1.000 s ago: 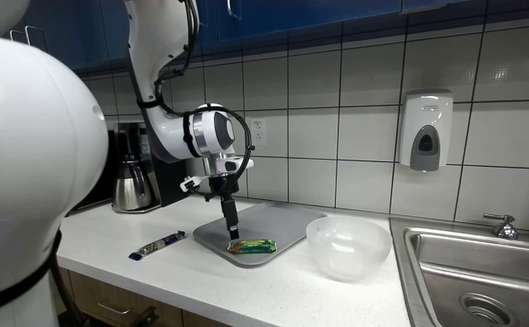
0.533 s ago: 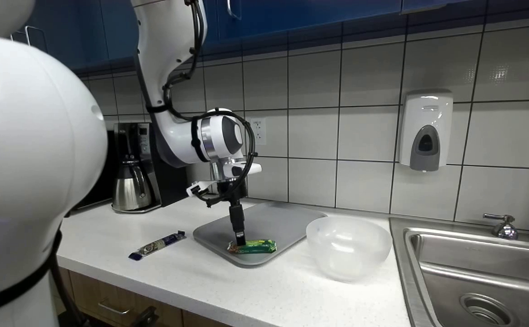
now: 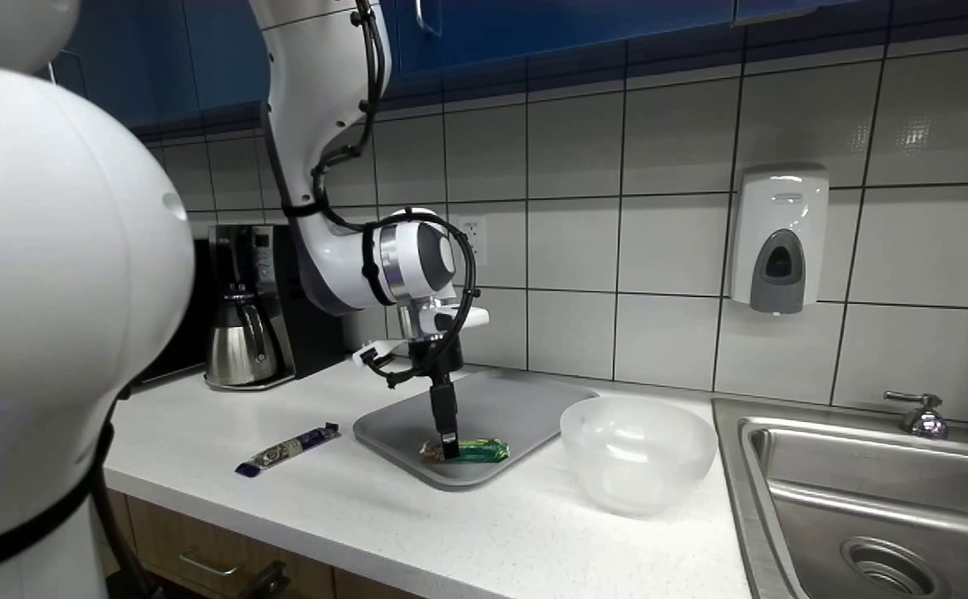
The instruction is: Move the objects from the tray to the top of the kitchen counter
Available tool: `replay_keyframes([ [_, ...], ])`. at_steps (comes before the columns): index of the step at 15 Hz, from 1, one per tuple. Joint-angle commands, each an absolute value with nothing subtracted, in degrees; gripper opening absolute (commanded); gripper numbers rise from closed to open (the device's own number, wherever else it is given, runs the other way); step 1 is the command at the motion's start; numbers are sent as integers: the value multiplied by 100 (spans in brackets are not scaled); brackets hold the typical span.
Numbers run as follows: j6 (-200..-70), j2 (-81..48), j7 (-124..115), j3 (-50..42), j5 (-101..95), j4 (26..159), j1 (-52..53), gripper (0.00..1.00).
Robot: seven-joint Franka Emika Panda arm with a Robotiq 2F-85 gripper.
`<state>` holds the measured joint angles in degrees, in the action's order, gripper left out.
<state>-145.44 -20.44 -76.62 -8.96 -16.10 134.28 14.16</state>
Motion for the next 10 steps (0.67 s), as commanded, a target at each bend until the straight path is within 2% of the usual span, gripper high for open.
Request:
replay_keyframes([
  [1, -14527, -2209, -7819, -892, -1678, 13197, 1339, 100],
  [10, -15045, -2365, -7897, -969, -1640, 13137, 1393, 100],
])
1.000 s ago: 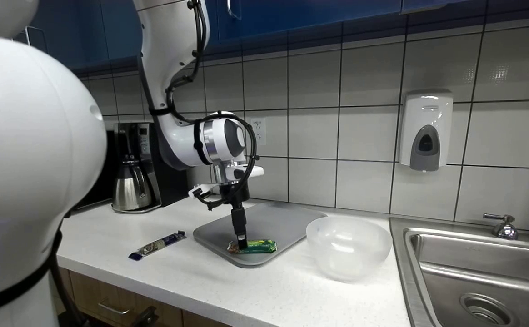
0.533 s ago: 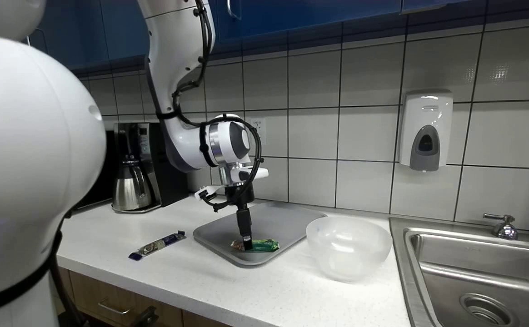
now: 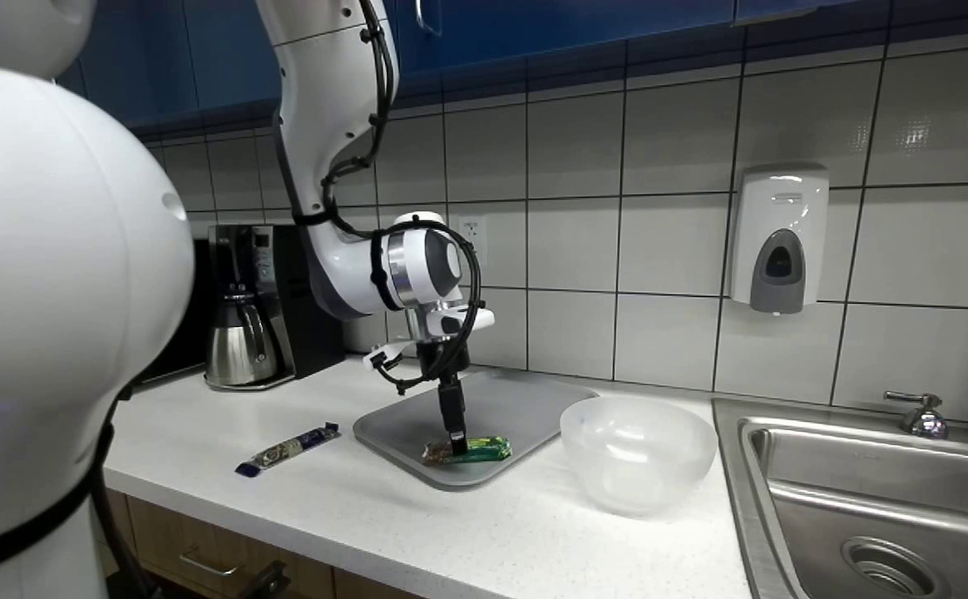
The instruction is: Move the objects from the tray to the top of the kitchen counter
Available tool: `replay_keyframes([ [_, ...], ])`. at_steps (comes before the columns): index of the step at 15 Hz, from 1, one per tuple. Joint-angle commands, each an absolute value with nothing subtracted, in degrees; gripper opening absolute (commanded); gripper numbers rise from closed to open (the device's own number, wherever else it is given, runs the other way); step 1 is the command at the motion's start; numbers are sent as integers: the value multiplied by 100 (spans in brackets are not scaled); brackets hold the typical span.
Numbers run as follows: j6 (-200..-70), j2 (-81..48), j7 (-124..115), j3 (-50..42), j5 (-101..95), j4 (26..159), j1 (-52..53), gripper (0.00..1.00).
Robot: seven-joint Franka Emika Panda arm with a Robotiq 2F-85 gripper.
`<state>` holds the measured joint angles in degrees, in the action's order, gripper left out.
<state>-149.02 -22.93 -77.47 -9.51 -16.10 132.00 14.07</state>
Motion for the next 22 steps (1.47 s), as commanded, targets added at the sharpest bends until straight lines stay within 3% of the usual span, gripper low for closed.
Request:
replay_keyframes([
  [1, -15077, -2383, -7905, -975, -1628, 13137, 1394, 100],
  [9, -15276, -2436, -7933, -1016, -1562, 13166, 1417, 100],
  [10, -15303, -2437, -7935, -1021, -1555, 13171, 1417, 75],
  [12, -15354, -2424, -7926, -1028, -1538, 13188, 1413, 68],
  [18, -15434, -2390, -7927, -1078, -1537, 13216, 1429, 20],
  [19, -15433, -2383, -7928, -1079, -1539, 13218, 1433, 15],
  [22, -15432, -2342, -7926, -1079, -1544, 13237, 1443, 14],
])
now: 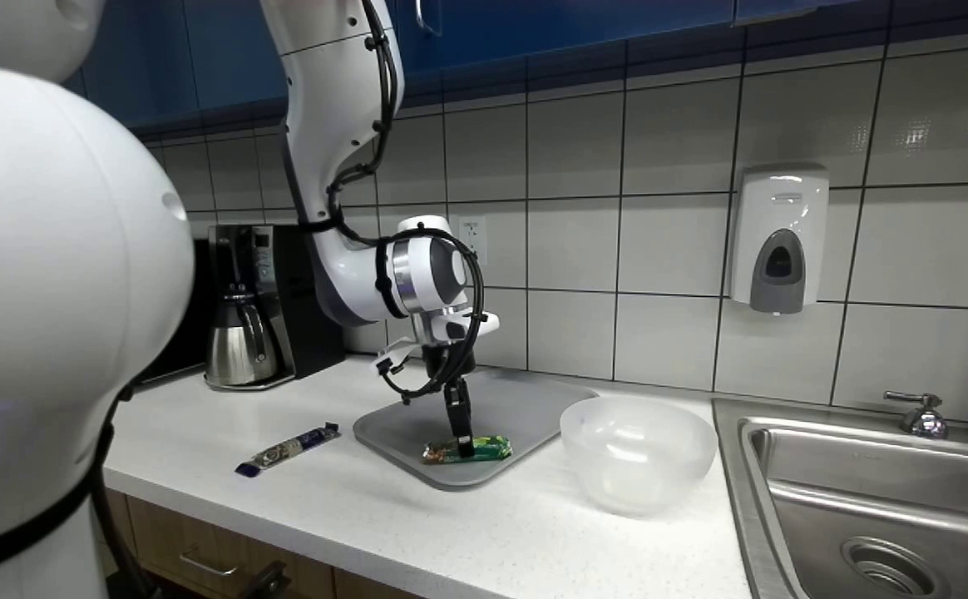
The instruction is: Move the objects from the tray to the top of the kitchen counter
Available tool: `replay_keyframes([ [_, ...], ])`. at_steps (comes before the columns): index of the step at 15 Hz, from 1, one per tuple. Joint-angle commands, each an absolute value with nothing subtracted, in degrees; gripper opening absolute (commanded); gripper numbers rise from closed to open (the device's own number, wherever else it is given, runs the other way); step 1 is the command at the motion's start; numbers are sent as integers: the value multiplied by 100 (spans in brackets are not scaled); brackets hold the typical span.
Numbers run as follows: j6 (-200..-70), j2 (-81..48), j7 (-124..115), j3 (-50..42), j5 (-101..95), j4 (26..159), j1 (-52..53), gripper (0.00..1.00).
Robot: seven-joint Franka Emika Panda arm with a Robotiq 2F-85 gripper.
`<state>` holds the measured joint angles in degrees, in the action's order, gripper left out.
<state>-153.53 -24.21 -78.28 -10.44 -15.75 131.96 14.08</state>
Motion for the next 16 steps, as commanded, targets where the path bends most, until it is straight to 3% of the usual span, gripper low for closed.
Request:
replay_keyframes([
  [1, -15437, -2318, -7933, -1086, -1560, 13247, 1457, 14],
  [16, -15609, -1571, -8013, -1163, -1766, 13752, 1551, 14],
])
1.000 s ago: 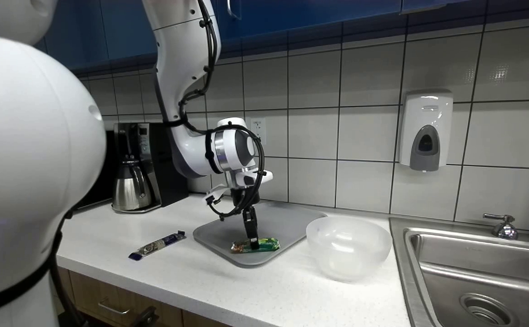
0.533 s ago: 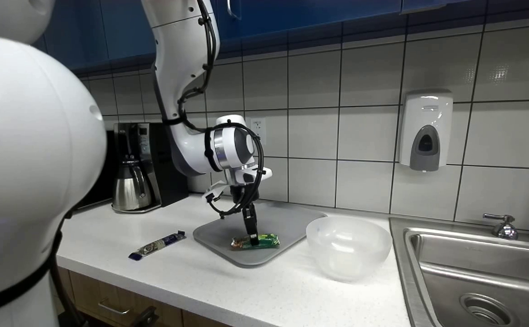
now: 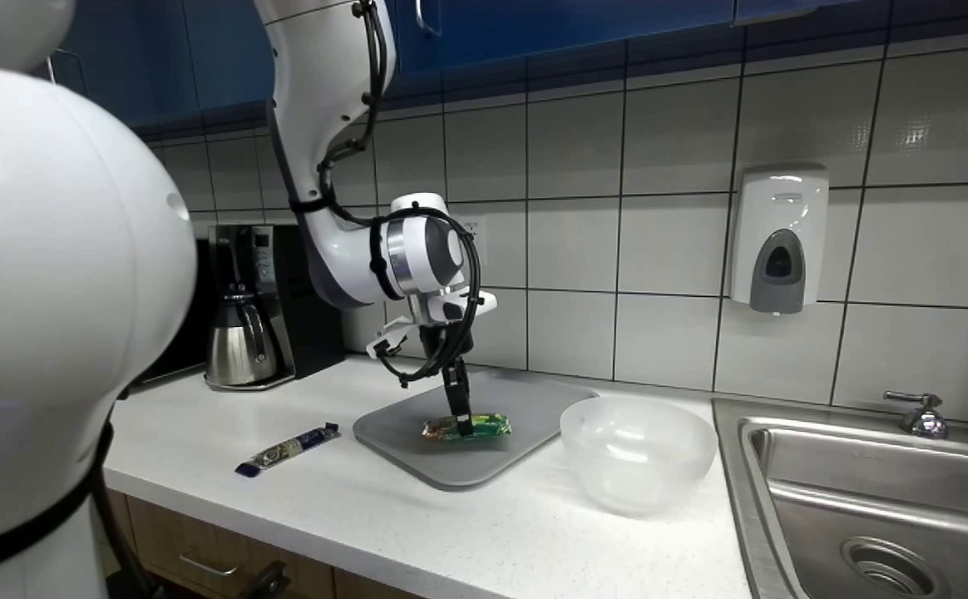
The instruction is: Move the objects from the tray to the top of the kitchen counter
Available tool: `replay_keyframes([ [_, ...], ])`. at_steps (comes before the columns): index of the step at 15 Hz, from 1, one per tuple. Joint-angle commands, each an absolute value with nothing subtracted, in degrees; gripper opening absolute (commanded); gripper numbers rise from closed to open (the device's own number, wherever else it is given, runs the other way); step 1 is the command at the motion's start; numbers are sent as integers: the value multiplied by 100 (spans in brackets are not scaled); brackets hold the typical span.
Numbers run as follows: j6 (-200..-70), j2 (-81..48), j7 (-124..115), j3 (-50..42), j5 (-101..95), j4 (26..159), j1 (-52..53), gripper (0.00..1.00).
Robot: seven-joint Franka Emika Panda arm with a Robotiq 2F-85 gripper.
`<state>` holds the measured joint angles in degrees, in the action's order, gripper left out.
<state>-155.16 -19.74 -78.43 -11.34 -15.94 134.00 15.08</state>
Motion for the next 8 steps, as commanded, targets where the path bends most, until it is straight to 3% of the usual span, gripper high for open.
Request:
replay_keyframes([
  [1, -15610, -1499, -7987, -1136, -1782, 13810, 1545, 14],
  [8, -15661, -1070, -7739, -781, -1811, 14186, 1467, 14],
])
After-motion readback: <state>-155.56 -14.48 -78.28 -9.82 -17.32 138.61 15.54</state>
